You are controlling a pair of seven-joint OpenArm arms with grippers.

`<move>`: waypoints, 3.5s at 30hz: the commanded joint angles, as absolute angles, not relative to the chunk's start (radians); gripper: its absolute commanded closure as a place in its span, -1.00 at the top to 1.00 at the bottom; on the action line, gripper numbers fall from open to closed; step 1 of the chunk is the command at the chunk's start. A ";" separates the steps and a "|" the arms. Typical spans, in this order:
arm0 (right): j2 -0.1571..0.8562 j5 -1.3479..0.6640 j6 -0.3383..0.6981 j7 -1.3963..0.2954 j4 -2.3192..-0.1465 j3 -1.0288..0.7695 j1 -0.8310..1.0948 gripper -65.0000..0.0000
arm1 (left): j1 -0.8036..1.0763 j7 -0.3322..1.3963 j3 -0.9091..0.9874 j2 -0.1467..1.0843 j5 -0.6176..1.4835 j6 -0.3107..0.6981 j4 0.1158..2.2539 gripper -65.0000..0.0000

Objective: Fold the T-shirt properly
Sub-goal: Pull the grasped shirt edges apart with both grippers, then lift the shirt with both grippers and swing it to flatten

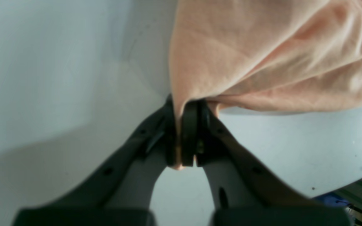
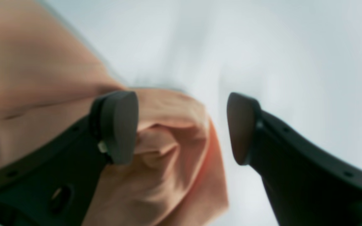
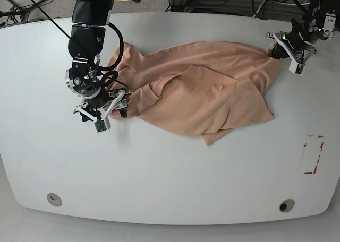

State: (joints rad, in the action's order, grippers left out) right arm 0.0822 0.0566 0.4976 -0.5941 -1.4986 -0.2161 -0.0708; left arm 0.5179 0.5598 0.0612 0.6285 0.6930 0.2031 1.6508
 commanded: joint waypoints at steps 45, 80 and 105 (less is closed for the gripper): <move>0.116 0.044 0.550 -0.573 -1.211 -0.216 -0.240 0.29 | 0.521 0.573 0.067 0.645 0.682 0.208 1.653 -1.00; 0.122 0.051 0.542 -0.771 -1.796 -0.223 -0.168 -1.00 | 0.449 0.624 0.237 0.647 0.886 0.208 1.874 -1.00; 0.243 0.041 0.550 -0.992 -1.557 -0.216 -0.697 -1.00 | -0.042 1.052 0.521 0.779 1.086 0.565 1.902 -0.99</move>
